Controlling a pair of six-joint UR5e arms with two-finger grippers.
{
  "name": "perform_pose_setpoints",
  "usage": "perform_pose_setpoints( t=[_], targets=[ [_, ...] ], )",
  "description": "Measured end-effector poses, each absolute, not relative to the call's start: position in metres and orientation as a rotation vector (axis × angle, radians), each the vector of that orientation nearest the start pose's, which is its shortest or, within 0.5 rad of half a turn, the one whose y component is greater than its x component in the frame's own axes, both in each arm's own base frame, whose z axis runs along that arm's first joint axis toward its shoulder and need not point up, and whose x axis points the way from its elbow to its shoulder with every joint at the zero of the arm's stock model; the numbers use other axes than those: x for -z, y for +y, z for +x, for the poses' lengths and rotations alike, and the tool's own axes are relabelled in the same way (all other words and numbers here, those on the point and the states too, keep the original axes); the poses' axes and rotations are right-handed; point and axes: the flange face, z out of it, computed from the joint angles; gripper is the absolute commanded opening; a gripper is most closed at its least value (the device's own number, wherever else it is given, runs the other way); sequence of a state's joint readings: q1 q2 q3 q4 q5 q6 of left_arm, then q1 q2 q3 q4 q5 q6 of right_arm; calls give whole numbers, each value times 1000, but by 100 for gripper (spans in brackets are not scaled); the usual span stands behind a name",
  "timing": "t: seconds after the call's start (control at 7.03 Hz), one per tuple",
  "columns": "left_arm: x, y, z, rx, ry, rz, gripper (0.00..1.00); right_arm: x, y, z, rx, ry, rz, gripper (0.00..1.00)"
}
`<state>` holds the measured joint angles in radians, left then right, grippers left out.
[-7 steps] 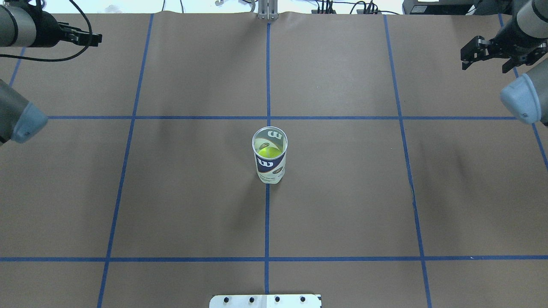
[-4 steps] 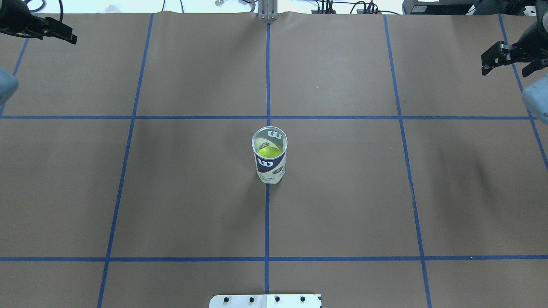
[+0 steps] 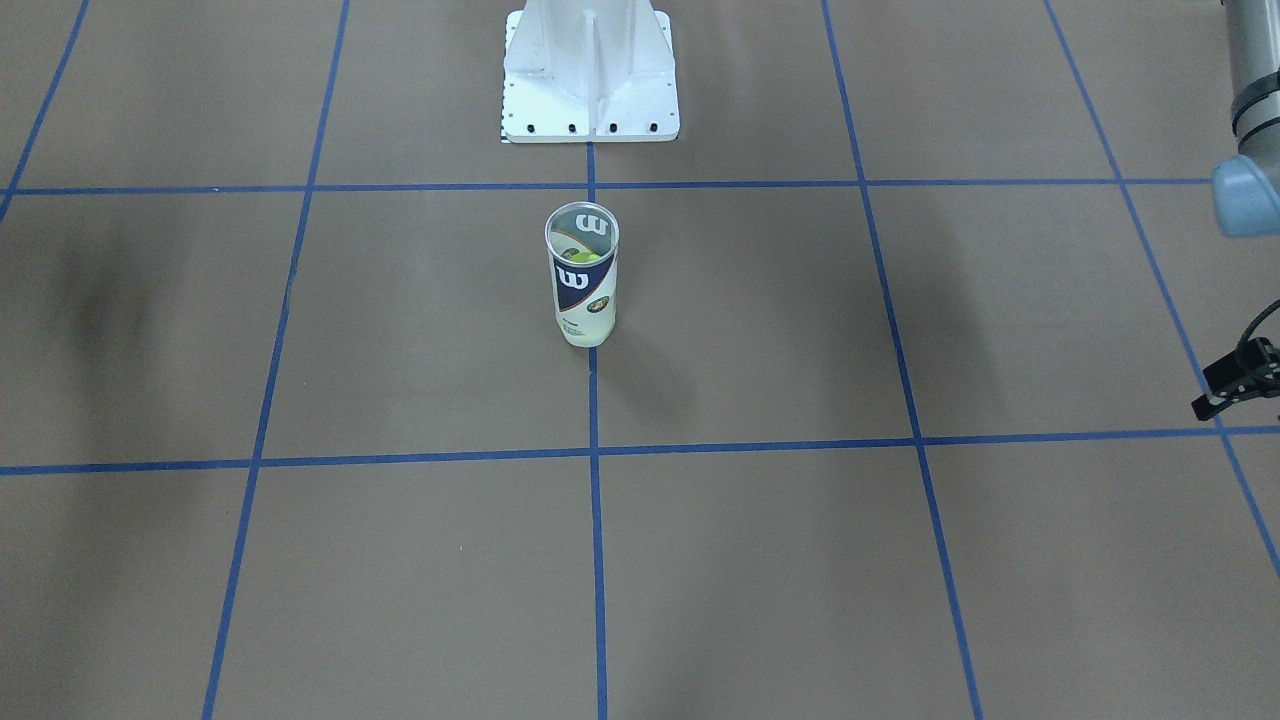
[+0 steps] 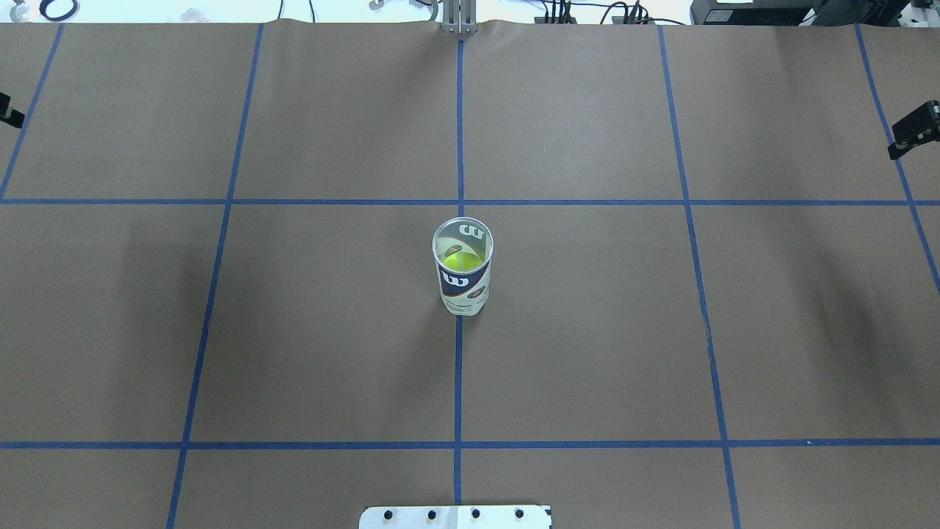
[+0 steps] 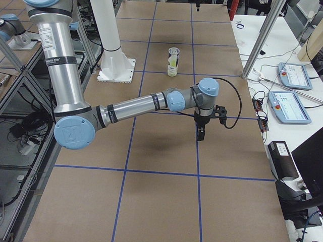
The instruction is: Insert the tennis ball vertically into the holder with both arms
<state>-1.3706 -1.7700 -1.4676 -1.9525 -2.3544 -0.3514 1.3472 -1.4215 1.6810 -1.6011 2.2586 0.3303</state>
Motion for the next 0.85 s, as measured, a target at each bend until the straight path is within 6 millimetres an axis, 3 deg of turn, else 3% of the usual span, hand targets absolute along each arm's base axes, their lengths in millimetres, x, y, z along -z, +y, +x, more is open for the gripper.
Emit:
perform_pose_setpoints(
  t=[0.28,0.43,0.85],
  targets=[
    [-589,-543,30,28,855,177,99,-565,-539,-29,48,-745,27,100],
    [-593,-522,24,61,856,133,99,-578,-535,-22,61,-749,19,100],
    [-593,-510,10,150,901,-19,99,-590,-531,-17,66,-748,10,100]
  ],
)
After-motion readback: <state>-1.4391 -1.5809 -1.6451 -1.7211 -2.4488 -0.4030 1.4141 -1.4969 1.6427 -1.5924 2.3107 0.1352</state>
